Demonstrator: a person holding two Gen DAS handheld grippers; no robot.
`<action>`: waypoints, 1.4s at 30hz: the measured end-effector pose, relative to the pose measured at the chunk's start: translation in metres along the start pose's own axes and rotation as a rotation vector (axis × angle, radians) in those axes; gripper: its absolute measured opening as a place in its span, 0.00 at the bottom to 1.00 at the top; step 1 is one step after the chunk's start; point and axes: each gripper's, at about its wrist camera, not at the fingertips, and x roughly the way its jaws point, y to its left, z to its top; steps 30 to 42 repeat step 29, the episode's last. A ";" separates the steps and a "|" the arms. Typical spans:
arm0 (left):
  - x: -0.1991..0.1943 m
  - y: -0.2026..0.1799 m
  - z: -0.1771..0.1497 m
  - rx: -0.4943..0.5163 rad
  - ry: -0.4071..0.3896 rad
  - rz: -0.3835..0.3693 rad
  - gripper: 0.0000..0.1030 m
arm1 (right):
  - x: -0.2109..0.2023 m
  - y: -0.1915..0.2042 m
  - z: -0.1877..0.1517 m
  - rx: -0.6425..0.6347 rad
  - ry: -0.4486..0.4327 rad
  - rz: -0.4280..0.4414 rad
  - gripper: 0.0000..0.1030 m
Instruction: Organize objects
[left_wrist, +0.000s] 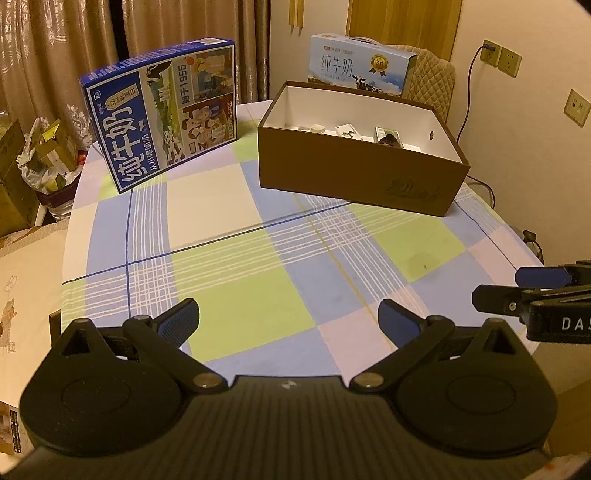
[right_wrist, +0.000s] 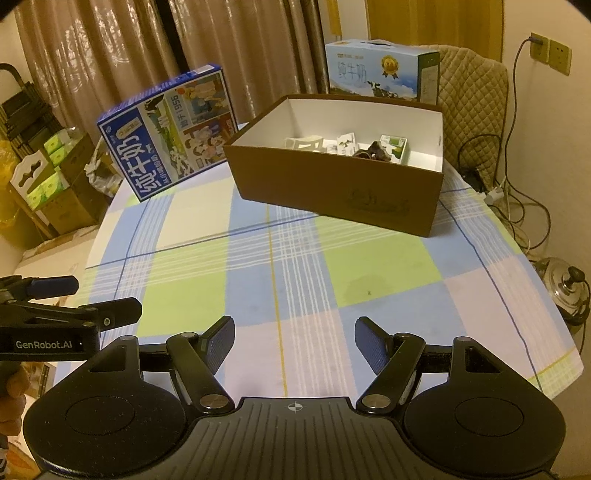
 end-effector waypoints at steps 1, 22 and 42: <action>0.000 0.000 0.000 0.000 0.000 -0.001 0.99 | 0.000 0.000 0.000 0.000 0.000 0.000 0.67; 0.008 0.001 0.006 -0.011 0.011 0.005 0.99 | 0.003 -0.001 0.002 -0.001 0.005 -0.003 0.67; 0.014 0.000 0.010 -0.012 0.013 0.004 0.99 | 0.004 -0.003 0.003 -0.001 0.006 -0.002 0.67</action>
